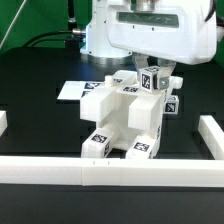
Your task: Assemble chair
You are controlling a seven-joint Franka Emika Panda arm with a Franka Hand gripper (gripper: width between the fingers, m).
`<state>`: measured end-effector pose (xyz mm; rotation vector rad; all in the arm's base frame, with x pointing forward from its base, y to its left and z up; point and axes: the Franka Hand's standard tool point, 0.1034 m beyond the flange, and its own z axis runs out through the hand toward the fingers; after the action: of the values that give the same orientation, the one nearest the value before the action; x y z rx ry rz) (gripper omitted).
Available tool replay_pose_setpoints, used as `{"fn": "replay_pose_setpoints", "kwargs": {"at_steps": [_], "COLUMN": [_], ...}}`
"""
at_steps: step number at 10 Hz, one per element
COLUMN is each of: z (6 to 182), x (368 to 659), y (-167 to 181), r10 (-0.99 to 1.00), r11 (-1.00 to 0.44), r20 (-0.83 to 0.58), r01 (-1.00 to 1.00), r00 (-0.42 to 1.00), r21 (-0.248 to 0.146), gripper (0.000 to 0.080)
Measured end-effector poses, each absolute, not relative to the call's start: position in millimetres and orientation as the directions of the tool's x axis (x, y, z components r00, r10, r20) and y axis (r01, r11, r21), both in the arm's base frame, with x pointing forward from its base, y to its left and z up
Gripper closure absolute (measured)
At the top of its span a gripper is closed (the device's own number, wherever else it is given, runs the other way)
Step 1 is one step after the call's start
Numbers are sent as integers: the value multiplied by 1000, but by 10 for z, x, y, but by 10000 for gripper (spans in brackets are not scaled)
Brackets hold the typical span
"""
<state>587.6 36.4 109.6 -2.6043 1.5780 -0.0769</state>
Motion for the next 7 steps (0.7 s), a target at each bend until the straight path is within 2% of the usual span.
{"fn": "replay_pose_setpoints", "kwargs": {"at_steps": [2,4,5,6,7], "z": [1095,1096,1115,1152,1166], "x": [5876,5876,5886,5907,5921], "y": [378,380,393,429,447], "r10": [-931,-910,-885,-845,-798], "r11": [-360,-409,-461,-530,-599], "r20": [-26,-21,-20,-22,-15], "r01": [-926,-906,-881,-842,-795], "r00": [365,414,466,534,603], "r21": [-111,-111,-105,-96,-99], "gripper": [532,532,334,214,167]}}
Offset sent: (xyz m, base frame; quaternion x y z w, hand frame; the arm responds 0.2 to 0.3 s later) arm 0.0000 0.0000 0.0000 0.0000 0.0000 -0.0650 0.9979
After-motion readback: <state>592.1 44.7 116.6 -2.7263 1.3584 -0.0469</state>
